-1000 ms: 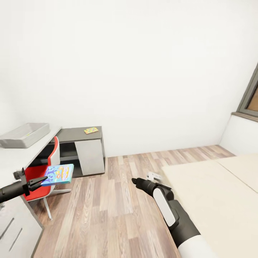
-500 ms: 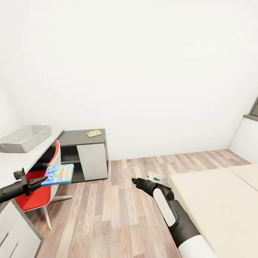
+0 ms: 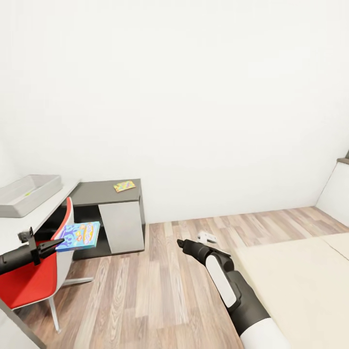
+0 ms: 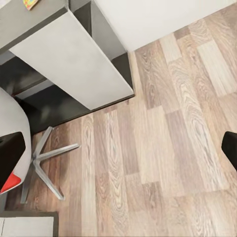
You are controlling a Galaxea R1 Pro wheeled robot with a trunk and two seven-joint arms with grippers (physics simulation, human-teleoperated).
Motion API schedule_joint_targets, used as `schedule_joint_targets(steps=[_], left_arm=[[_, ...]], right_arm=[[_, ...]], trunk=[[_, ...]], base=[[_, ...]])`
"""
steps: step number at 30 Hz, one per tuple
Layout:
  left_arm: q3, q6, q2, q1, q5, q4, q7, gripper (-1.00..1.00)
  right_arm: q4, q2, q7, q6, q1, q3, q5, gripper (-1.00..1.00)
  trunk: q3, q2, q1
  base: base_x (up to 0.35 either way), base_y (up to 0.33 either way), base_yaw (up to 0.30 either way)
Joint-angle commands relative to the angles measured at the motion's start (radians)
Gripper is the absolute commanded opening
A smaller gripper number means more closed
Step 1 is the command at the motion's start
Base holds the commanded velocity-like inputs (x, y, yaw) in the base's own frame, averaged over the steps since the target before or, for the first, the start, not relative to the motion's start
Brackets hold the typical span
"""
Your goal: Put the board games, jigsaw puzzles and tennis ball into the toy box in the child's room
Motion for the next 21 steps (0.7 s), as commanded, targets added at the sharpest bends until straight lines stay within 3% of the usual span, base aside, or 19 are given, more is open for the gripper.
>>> schedule_joint_targets(steps=[1,8,13,21], left_arm=[[0.001,0.010,0.000,-0.001,0.003,0.000,-0.002,-1.00],[0.000,0.010,-0.001,-0.001,0.004,0.000,-0.003,-1.00],[0.000,0.010,-0.002,-0.001,0.005,0.000,-0.003,-1.00],[0.000,0.009,-0.004,-0.001,0.004,0.000,-0.004,-1.00]], right_arm=[[-0.001,0.000,-0.010,0.002,-0.001,0.002,-0.010,1.00],[-0.001,0.000,-0.010,0.002,-0.001,0.008,-0.009,1.00],[-0.001,0.000,-0.011,0.000,-0.001,0.045,-0.008,1.00],[-0.001,0.000,-0.011,0.000,-0.001,0.055,-0.009,1.00]], trunk=[[-0.001,-0.001,0.001],[0.009,-0.001,0.001],[0.017,-0.001,0.001],[0.029,-0.001,0.001]], base=[[0.334,0.000,0.004],[0.334,0.000,0.054],[0.331,-0.010,0.123],[0.262,-0.111,0.159]])
